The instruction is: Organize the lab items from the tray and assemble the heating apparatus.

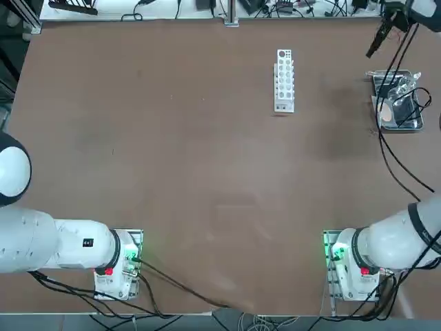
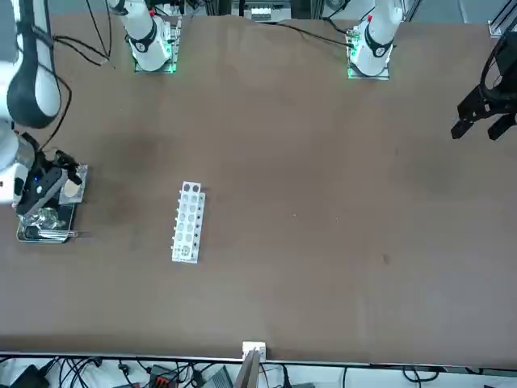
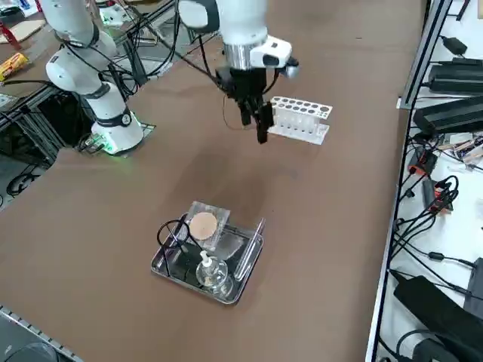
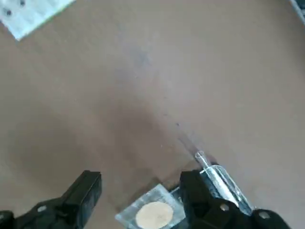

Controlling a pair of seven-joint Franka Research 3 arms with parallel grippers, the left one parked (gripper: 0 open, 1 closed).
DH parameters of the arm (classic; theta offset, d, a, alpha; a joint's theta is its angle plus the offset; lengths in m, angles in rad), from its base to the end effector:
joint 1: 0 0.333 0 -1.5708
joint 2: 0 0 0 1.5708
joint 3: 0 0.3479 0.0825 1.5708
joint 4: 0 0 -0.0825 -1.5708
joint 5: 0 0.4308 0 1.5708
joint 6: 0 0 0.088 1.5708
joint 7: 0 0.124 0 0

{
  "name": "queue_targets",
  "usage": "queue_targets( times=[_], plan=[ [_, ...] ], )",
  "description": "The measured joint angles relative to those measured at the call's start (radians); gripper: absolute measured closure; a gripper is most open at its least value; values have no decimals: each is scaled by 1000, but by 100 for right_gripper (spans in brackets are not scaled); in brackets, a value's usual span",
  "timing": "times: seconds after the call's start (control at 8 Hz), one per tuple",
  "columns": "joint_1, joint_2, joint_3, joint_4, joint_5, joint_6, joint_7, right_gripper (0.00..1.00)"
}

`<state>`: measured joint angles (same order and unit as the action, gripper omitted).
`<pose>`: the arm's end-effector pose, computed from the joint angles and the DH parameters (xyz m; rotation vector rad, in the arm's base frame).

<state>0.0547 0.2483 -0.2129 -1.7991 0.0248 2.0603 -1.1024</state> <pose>0.6684 -0.0967 0.4062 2.7699 1.4063 -0.0039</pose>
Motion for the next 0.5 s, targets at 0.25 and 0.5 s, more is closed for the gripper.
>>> queue_targets(
  times=[0.25, 0.5],
  plan=[
    [-55, 63, 0, 0, 69, 66, -235, 0],
    [-115, 133, -1, 1, 163, 135, -480, 0]
  ],
)
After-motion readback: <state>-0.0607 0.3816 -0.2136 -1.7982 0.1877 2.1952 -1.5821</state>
